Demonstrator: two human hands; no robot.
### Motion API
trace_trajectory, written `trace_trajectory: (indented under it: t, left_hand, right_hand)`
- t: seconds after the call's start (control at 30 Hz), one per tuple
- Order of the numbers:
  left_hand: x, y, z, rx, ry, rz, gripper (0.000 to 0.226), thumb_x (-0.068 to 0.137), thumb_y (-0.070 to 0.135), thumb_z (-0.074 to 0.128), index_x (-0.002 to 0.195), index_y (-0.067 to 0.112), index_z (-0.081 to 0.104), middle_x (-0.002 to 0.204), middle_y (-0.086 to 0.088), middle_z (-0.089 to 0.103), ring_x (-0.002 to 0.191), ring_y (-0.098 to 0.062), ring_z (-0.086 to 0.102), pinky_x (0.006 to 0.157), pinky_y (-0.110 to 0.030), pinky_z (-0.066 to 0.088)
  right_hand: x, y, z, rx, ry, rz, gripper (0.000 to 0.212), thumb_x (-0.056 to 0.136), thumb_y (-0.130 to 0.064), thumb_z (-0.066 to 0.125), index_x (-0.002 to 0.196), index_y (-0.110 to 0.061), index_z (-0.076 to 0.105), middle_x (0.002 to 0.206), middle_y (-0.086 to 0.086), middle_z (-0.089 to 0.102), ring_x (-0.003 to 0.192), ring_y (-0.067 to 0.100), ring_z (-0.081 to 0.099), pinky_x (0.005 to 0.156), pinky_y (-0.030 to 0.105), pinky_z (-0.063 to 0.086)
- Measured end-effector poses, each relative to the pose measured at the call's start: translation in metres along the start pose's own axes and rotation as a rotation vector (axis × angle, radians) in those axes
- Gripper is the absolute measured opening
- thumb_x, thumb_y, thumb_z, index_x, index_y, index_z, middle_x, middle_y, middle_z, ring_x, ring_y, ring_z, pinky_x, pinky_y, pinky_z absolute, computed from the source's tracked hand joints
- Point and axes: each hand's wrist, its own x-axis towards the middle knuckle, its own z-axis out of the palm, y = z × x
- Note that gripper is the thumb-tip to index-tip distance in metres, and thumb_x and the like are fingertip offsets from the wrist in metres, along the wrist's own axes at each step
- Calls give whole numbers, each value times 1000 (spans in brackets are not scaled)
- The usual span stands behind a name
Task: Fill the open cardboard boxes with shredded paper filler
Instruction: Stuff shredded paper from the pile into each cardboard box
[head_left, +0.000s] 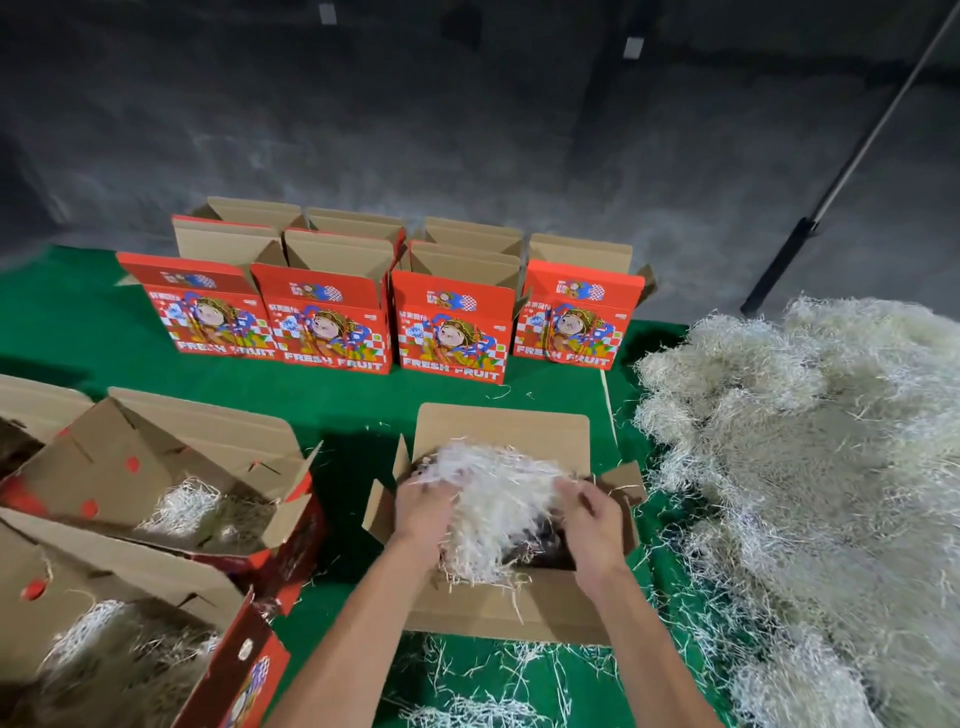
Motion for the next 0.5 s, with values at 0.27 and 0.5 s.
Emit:
trace_trajectory:
  t: [0.27, 0.5]
  left_hand:
    - [-6, -2, -6, -83, -316, -166, 22, 99, 38, 54, 102, 18, 63, 72, 2, 69, 61, -9, 65, 56, -20, 53]
    - [2, -11, -11, 75, -93, 33, 40, 93, 13, 61, 130, 10, 47, 131, -13, 57, 96, -15, 54, 98, -37, 45]
  right_hand:
    - [-15, -7, 1, -32, -355, 12, 76, 76, -70, 68, 141, -46, 36, 136, -17, 48, 121, 9, 57, 108, 46, 43]
    - [-4, 2, 2, 6, -213, 44, 55, 92, 9, 53, 120, -38, 60, 107, 3, 75, 42, 7, 42, 39, 16, 34]
